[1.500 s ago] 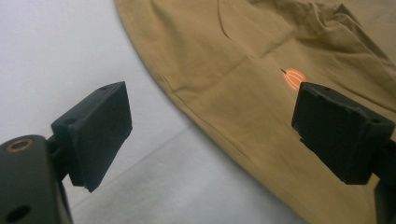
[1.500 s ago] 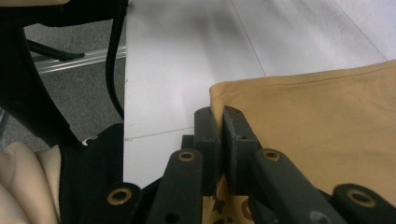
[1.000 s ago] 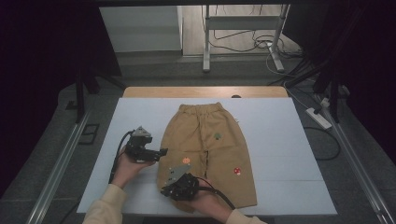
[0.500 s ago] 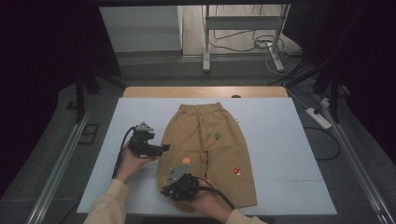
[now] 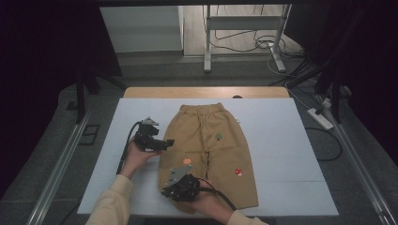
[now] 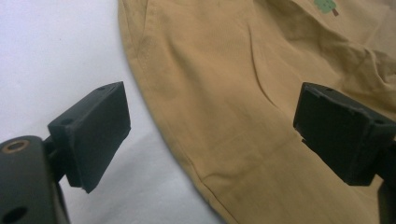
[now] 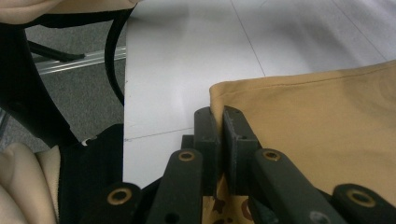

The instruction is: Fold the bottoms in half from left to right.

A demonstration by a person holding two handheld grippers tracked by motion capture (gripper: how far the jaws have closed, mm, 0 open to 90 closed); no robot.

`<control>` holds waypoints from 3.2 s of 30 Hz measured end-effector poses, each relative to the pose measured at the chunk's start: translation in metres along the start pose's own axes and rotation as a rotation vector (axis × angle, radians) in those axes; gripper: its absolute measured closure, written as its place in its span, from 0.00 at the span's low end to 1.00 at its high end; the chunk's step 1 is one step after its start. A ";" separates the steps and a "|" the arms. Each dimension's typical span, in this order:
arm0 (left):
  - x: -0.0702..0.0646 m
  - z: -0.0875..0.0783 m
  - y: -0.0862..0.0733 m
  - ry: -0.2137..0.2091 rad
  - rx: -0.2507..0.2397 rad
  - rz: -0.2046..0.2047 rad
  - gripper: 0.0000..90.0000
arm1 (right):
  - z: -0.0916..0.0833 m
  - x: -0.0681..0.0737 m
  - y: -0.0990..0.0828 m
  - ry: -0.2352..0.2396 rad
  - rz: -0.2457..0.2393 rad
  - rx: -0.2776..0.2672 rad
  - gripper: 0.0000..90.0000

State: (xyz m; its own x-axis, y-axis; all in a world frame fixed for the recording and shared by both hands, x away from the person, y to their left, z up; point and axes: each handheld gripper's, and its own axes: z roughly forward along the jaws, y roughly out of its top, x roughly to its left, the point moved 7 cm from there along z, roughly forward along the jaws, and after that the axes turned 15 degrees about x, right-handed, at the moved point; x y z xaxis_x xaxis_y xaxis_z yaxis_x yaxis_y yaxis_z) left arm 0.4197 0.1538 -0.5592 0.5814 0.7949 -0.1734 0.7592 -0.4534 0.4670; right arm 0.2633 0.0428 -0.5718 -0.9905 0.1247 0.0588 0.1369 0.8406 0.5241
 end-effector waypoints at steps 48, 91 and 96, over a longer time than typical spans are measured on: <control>0.012 0.034 0.005 0.045 0.087 -0.047 0.64 | 0.000 0.001 -0.002 -0.004 -0.005 0.006 0.94; -0.001 0.007 0.016 -0.102 -0.059 -0.037 0.94 | -0.016 0.001 -0.004 -0.015 -0.009 -0.021 0.94; -0.001 0.006 0.016 -0.105 -0.061 -0.037 0.94 | -0.017 0.001 -0.004 -0.016 -0.008 -0.023 0.94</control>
State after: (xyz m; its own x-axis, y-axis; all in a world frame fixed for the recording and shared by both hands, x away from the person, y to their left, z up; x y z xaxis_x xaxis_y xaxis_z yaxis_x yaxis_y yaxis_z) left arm 0.4332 0.1428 -0.5567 0.5833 0.7626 -0.2797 0.7631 -0.3967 0.5102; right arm 0.2614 0.0310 -0.5591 -0.9912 0.1260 0.0412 0.1280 0.8292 0.5441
